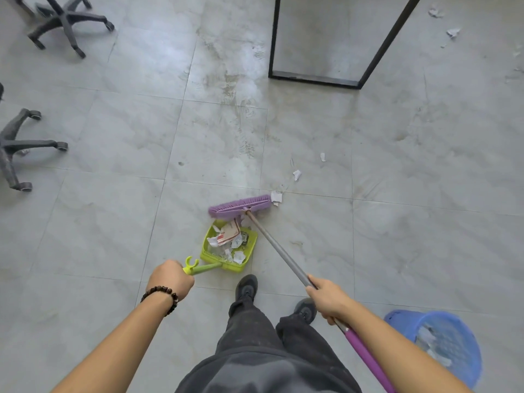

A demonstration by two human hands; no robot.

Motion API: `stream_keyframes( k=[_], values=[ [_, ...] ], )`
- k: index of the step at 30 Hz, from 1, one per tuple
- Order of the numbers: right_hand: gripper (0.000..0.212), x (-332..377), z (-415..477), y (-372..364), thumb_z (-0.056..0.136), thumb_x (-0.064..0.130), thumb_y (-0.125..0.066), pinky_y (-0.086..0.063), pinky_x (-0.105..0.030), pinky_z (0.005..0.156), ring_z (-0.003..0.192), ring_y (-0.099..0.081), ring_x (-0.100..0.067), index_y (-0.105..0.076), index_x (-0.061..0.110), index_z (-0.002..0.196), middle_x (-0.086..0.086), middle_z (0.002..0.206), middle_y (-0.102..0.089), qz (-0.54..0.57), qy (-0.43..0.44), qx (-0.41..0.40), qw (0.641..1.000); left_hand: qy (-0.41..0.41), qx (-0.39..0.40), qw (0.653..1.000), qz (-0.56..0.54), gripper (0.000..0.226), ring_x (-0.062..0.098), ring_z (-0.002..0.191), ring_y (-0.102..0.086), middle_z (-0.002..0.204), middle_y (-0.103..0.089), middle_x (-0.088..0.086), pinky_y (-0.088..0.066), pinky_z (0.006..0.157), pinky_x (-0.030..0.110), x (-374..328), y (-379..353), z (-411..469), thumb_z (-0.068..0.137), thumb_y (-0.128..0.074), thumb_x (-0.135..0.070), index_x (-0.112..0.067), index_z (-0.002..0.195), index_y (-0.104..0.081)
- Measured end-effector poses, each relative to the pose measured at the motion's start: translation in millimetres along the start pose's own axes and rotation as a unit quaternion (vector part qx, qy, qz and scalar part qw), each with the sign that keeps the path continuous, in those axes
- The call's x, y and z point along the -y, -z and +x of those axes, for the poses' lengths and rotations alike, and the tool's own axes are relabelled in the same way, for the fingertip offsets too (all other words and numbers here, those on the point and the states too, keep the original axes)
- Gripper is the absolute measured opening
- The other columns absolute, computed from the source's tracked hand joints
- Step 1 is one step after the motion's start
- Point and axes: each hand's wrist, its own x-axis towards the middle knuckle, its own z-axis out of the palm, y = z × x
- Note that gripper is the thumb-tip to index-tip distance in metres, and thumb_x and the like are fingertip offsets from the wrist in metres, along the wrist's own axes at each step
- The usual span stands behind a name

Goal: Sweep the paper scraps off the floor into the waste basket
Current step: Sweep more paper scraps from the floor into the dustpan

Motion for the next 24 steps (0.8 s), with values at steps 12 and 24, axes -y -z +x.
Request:
stream_keyframes(
  k=[12, 24],
  values=[
    [0.035, 59, 75, 56, 0.096, 0.018, -0.029, -0.043, -0.028, 0.044, 0.041, -0.048, -0.024, -0.053, 0.012, 0.122, -0.01, 0.062, -0.051, 0.09, -0.005, -0.127, 0.988, -0.003, 0.002, 1.0, 0.007, 0.011, 0.023, 0.058, -0.056, 0.065, -0.062, 0.006, -0.036, 0.045, 0.022, 10, -7, 0, 0.078, -0.058, -0.011, -0.008, 0.079, -0.069],
    [0.02, 39, 10, -12, 0.082, -0.002, -0.038, -0.033, -0.017, 0.037, 0.035, -0.037, -0.013, -0.049, 0.013, 0.091, -0.008, 0.058, -0.046, 0.233, -0.069, -0.012, 0.97, -0.024, 0.01, 0.999, 0.04, 0.011, 0.023, 0.055, -0.05, 0.059, -0.054, 0.004, -0.033, 0.044, 0.022, 4, -3, 8, 0.079, -0.056, -0.007, -0.012, 0.069, -0.057]
  ],
)
